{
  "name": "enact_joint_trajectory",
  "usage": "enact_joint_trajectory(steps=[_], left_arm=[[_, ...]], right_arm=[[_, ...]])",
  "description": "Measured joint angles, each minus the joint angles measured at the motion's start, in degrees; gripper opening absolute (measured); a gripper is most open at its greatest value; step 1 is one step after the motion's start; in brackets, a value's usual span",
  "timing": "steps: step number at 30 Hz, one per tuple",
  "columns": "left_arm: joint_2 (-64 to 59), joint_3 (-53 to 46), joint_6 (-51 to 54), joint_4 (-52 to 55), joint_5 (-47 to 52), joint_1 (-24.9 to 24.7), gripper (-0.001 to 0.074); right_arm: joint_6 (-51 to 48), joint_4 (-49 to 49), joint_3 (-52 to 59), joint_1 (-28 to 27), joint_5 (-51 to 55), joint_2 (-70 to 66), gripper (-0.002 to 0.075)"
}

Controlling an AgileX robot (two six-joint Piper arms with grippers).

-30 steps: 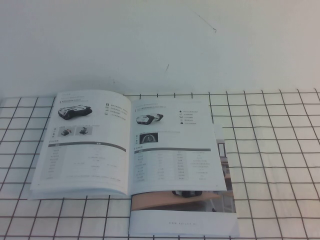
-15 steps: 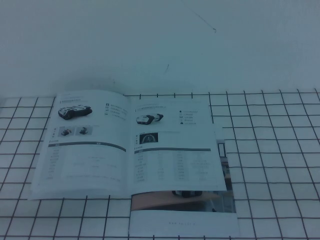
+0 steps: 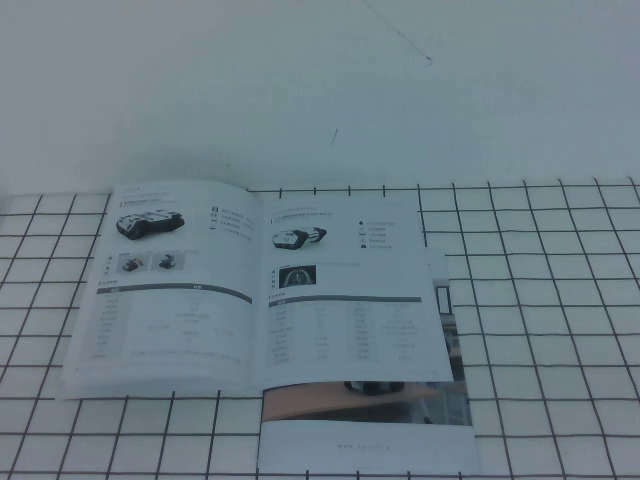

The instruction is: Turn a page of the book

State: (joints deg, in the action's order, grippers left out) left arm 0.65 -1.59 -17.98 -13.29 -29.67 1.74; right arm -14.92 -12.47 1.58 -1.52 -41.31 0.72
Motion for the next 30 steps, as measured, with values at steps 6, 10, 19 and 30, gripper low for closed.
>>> enact_joint_trajectory(steps=[6, 10, 19, 30], left_arm=[[0.0, 0.12, -5.71, 5.5, -6.07, 0.0, -0.0003], [0.0, 3.99, -8.16, 10.17, -5.59, 0.0, -0.0003], [0.3, 22.86, -9.36, 17.14, 1.58, 0.0, -0.0003], [-9.58, 46.93, -9.98, 24.33, 28.62, 0.0, -0.0003]], right_arm=[[4.11, 0.92, -1.0, 0.0, -6.85, 0.0, -0.0002], [4.47, 4.75, -7.2, 0.0, -6.1, 0.0, -0.0002], [12.61, 17.19, -29.93, 0.0, 3.76, 0.12, -0.0002], [28.11, 26.66, -57.16, -0.08, 40.95, -13.03, -0.0002]])
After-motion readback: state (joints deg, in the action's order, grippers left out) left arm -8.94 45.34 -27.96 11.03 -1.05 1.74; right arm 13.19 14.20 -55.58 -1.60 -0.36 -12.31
